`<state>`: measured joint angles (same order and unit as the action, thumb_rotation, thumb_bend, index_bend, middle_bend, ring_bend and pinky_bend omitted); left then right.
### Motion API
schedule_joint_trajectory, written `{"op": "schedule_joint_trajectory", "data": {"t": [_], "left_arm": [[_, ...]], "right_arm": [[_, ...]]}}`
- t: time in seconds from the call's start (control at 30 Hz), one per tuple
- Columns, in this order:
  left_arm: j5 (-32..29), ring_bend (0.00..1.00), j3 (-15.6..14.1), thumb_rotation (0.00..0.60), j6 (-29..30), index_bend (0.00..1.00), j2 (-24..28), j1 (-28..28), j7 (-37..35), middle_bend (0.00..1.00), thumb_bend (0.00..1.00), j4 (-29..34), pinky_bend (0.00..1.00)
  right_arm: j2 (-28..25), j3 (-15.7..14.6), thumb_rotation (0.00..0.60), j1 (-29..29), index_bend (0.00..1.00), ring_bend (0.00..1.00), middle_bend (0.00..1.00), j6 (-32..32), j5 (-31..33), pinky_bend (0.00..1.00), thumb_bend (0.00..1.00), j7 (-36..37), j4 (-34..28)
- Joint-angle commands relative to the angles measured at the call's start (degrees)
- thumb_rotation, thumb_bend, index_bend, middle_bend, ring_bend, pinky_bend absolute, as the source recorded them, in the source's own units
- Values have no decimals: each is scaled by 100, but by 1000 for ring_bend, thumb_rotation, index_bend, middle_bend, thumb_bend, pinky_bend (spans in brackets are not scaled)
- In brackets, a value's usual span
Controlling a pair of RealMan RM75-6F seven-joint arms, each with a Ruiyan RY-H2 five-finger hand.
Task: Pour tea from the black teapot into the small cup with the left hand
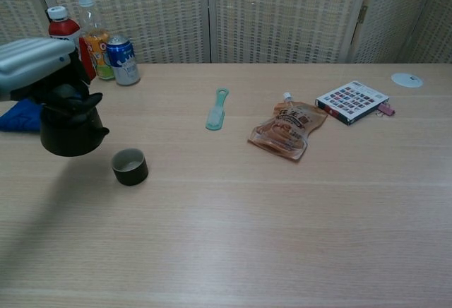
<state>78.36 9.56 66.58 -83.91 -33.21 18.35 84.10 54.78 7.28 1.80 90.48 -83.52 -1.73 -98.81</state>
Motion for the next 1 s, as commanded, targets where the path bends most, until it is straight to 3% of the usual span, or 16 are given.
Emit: {"op": "schedule_joint_trajectory", "data": {"t": [0.03, 1.0], "left_arm": [[96, 1000, -32, 505, 56, 1000, -97, -58, 180, 1000, 434, -95, 571], [917, 1000, -411, 532, 341, 1000, -644, -280, 939, 1000, 434, -833, 571]], "right_arm": [[4, 0, 600, -3, 106, 0, 73, 3, -2, 65, 161, 3, 3], [1, 8, 600, -52, 106, 0, 73, 21, 41, 65, 161, 5, 18]]}}
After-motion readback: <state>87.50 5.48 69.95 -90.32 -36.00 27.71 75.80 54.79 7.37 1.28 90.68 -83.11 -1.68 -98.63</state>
